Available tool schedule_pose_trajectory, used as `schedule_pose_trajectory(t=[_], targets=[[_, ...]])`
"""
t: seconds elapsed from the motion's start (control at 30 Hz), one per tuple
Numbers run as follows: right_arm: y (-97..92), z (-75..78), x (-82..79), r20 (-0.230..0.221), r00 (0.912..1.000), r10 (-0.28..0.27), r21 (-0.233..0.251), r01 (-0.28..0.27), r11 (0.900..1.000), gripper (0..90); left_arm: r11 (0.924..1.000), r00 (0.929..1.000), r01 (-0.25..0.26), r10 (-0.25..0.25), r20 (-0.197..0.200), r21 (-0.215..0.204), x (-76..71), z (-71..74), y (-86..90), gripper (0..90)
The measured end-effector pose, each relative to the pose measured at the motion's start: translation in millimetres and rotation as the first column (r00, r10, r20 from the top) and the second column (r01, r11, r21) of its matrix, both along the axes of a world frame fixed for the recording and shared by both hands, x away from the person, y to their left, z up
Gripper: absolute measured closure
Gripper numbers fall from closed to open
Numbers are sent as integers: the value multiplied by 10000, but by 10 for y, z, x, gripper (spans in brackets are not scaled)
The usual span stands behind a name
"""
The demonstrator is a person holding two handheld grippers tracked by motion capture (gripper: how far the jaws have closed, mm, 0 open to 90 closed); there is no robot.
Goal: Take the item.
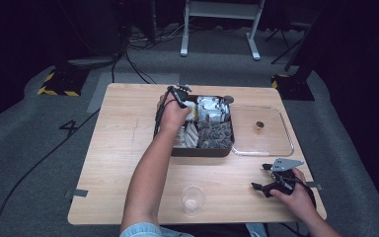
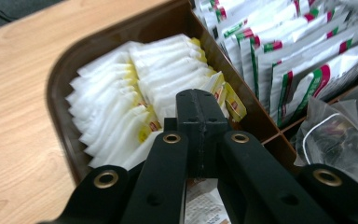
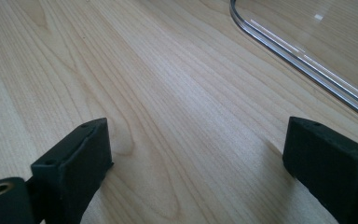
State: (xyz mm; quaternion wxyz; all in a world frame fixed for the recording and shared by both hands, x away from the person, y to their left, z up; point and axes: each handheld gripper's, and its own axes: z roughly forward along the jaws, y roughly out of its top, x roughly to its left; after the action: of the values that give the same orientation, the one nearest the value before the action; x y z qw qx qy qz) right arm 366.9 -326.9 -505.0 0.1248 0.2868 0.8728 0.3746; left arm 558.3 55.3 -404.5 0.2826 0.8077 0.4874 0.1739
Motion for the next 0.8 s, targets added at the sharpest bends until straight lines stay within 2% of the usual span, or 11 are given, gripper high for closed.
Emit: schedule_pose_trajectory(t=[0.07, 0.2, 0.33, 0.4, 0.5, 0.73, 0.8], targets=[[0, 0, 0, 1, 10000, 4, 0, -4, 10000, 78, 10000, 10000, 40, -40, 55, -11, -9, 47, 33, 900], [0, 0, 0, 2, 10000, 5, 1, -5, 10000, 78, 9990, 9993, 268, -259, 288, -344, -45, 157, 85, 900], [0, 0, 0, 1, 10000, 3, 0, -3, 10000, 78, 9976, 9974, 525, -501, 516, -463, -119, 296, 136, 900], [0, 0, 0, 2, 10000, 3, 0, -3, 10000, 78, 9956, 9960, 676, -636, 621, -654, -165, 363, 151, 900], [-1, -1, 1, 11, 10000, 7, -2, -7, 10000, 78, 9897, 9910, 1107, -1030, 851, -912, -236, 461, 183, 900], [-1, -1, 1, 7, 10000, 6, -3, -6, 10000, 79, 9749, 9742, 1976, -1836, 1316, -1029, -463, 696, 270, 900], [-1, -1, 1, 9, 10000, 7, -3, -7, 10000, 78, 9698, 9698, 2139, -1964, 1445, -1175, -537, 760, 281, 900]])
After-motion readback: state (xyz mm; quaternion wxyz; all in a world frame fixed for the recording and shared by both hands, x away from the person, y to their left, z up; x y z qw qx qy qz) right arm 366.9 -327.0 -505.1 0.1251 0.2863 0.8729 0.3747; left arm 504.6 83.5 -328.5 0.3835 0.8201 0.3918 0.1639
